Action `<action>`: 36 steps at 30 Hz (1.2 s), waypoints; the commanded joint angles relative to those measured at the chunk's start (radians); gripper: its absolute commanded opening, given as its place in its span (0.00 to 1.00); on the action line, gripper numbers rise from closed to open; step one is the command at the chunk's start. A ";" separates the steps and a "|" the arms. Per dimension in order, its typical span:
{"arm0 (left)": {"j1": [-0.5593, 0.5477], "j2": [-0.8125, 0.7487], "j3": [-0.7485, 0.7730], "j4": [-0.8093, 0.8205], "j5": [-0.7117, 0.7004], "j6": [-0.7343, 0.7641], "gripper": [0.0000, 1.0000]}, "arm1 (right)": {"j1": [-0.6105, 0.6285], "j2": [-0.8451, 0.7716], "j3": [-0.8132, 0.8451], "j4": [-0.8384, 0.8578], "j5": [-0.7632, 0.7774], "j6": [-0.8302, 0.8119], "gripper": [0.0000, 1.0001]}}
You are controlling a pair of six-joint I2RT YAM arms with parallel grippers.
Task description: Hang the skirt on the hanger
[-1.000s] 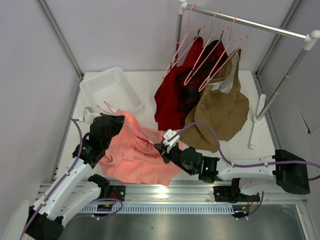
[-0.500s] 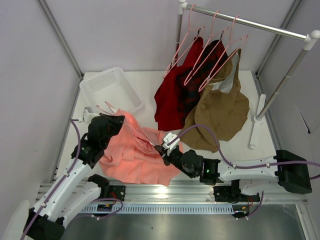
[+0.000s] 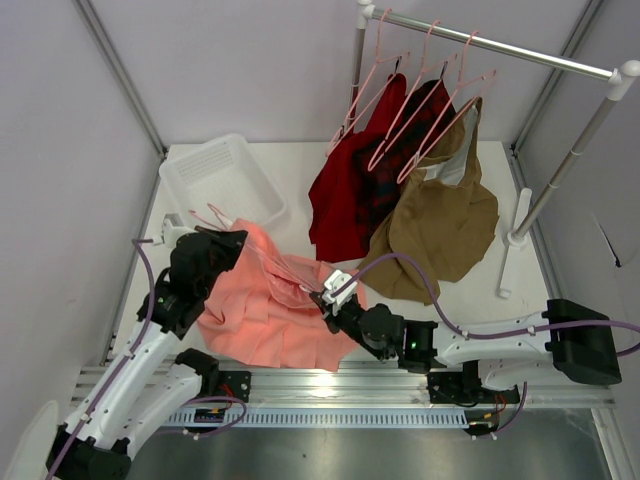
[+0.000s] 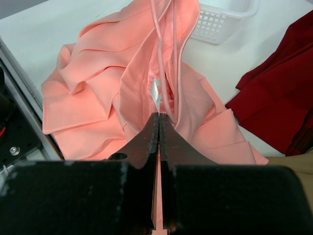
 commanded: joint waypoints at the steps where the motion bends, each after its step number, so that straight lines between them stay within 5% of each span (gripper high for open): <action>1: 0.010 -0.019 0.038 0.011 0.030 -0.016 0.00 | 0.006 0.003 0.014 0.094 0.047 -0.033 0.00; 36: 0.059 0.015 0.021 0.036 0.045 -0.022 0.00 | 0.011 -0.072 -0.014 0.080 0.010 -0.024 0.00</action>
